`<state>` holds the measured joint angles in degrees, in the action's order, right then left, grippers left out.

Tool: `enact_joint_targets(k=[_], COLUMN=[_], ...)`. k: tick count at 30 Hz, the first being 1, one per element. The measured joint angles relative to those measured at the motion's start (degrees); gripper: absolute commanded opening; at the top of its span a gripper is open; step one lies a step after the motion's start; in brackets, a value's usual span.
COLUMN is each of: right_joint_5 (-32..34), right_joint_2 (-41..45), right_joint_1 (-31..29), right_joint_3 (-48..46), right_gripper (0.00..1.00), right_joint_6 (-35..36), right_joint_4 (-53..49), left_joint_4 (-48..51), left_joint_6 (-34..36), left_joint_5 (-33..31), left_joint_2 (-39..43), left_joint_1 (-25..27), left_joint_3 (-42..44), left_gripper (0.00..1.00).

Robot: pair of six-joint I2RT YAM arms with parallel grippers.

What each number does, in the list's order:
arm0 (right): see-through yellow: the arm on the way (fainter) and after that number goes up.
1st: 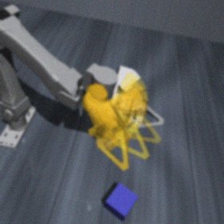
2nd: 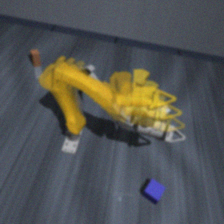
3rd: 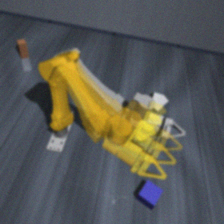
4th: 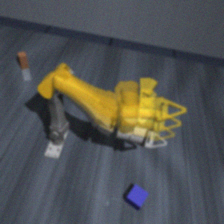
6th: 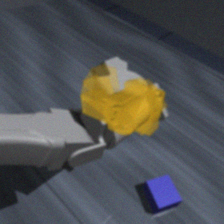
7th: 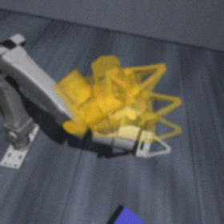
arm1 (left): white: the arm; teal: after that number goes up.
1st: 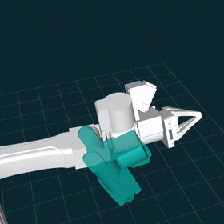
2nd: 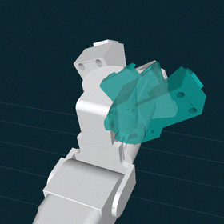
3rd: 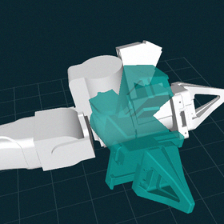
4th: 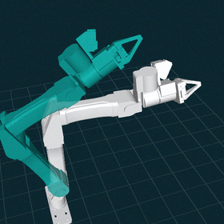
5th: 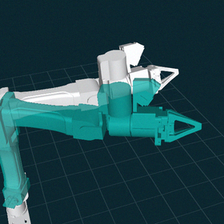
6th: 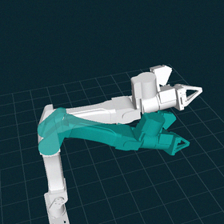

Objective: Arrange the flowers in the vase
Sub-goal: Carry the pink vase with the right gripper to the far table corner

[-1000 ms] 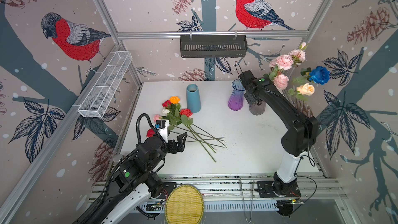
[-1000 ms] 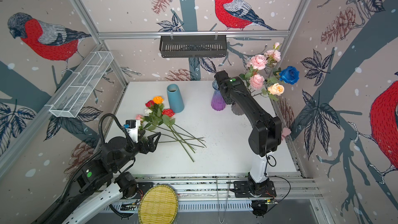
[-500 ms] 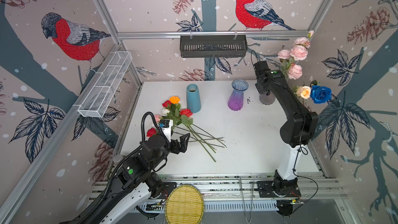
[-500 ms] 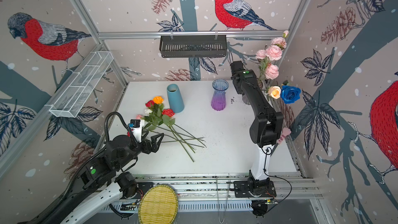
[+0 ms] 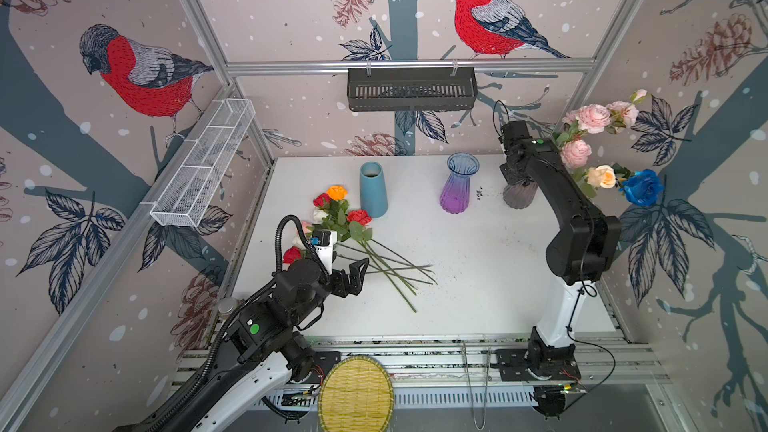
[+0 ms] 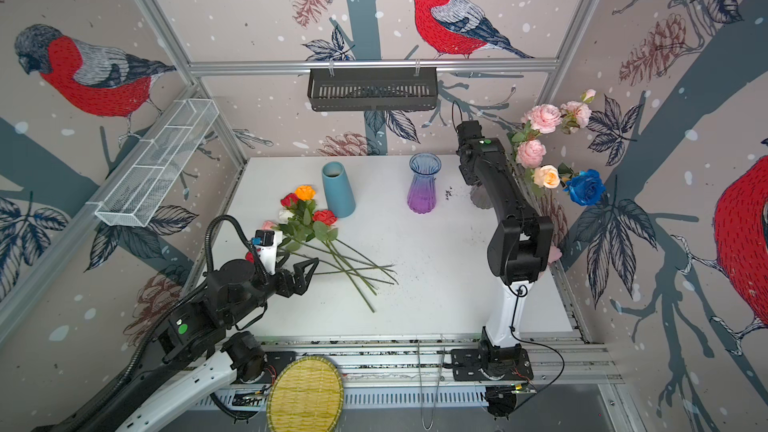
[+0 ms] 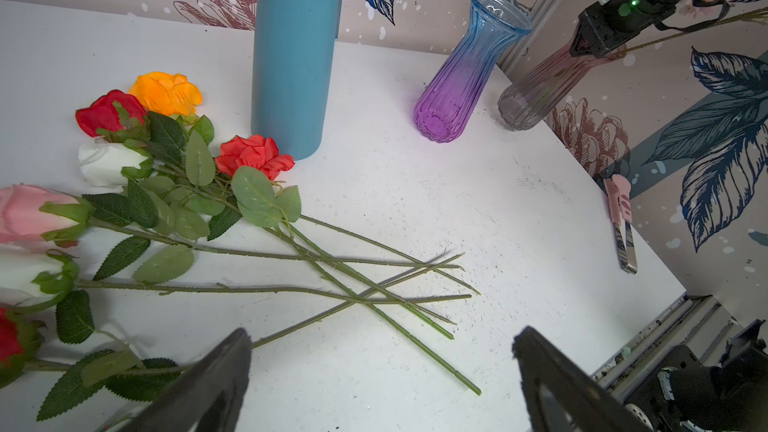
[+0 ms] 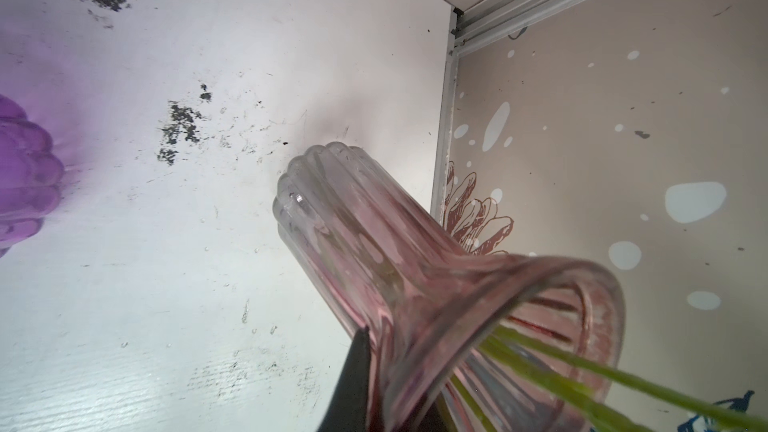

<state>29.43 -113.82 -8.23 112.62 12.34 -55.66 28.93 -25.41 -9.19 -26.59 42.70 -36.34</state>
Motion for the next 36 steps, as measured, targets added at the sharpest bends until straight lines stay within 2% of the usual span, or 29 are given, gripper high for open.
enact_joint_targets(k=[3, 22, 25, 28, 33, 36], right_joint_5=[1.64, 2.19, 3.48, 3.96, 3.69, 2.97], right_joint_2=[-1.22, -2.51, -2.75, -2.95, -2.99, -3.1], right_joint_1=[0.0, -1.16, -1.16, -1.2, -1.09, -1.36], right_joint_3=[0.24, -0.35, -0.33, 0.61, 1.66, 2.4], right_gripper=[0.06, 0.13, 0.38, 0.51, 0.62, 0.64], right_joint_6=[0.0, 1.38, 1.49, 1.66, 1.77, 1.75], right_joint_4=[0.9, 2.21, 3.08, 3.87, 4.55, 4.61], left_joint_4=[0.0, -0.02, -0.02, -0.02, -0.02, -0.02], left_joint_6=[0.0, 0.35, 0.35, 0.35, 0.35, 0.37], left_joint_5=[0.0, 0.07, 0.09, 0.09, 0.11, 0.13], left_joint_2=[-0.02, 0.0, 0.0, -0.04, -0.15, -0.17], left_joint_1=[0.0, 0.15, 0.15, 0.15, 0.15, 0.15], left_joint_3=[0.0, 0.15, 0.15, 0.15, 0.15, 0.15], left_gripper=[0.98, 0.98, 0.98, 0.98, 0.98, 0.98])
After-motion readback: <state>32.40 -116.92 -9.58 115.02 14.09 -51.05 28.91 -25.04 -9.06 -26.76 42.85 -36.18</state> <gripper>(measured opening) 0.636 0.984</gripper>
